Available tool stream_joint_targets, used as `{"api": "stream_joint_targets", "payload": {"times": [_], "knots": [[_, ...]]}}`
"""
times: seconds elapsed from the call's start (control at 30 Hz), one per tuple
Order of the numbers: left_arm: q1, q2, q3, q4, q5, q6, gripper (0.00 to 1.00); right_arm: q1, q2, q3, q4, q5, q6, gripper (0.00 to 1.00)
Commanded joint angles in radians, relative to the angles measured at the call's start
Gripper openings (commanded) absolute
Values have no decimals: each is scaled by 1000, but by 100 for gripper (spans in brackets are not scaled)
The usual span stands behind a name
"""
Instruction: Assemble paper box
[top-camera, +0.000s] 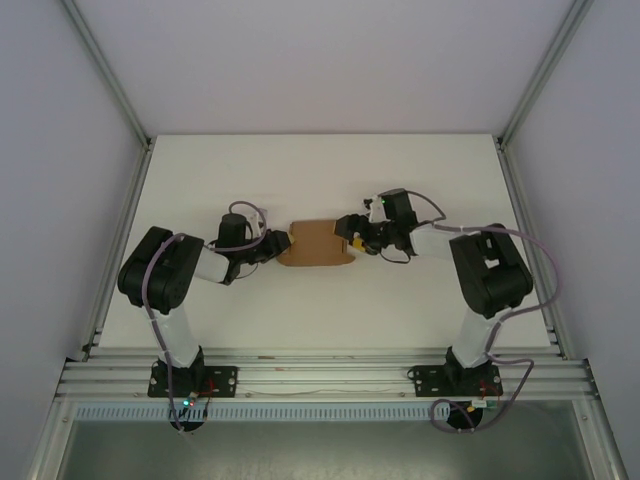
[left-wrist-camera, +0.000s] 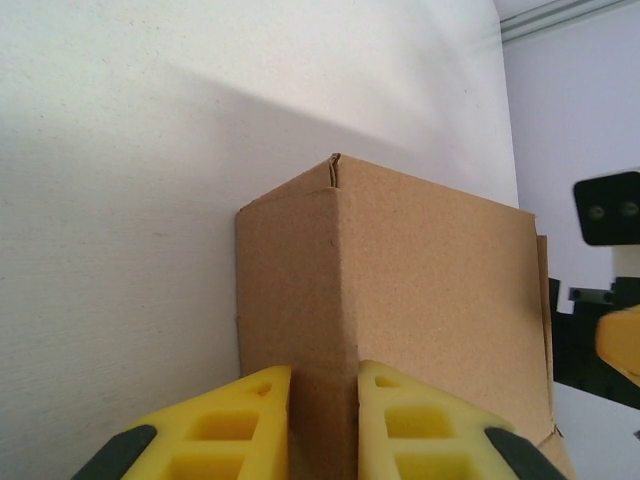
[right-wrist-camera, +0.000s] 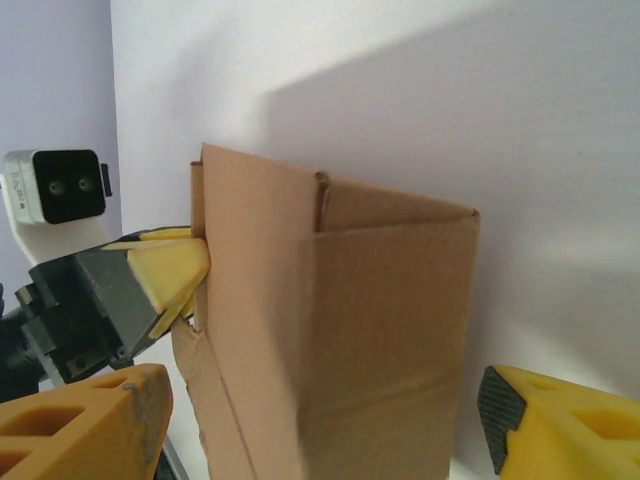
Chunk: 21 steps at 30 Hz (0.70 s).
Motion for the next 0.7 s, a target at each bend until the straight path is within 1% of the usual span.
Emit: {"api": "stream_joint_targets", "payload": {"times": [0.0, 0.17, 0.4, 0.5, 0.67], "knots": [[0, 41, -32, -56, -2, 15, 19, -8, -36, -10, -67, 31, -49, 81], [3, 46, -28, -55, 11, 15, 19, -8, 6, -27, -1, 14, 9, 82], [3, 45, -21, -66, 19, 22, 19, 8, 93, 1, 131, -73, 99, 80], [3, 47, -23, -59, 26, 24, 20, 15, 114, 6, 217, -108, 152, 73], [2, 42, -18, -35, 43, 16, 23, 16, 106, 8, 303, -146, 208, 55]]}}
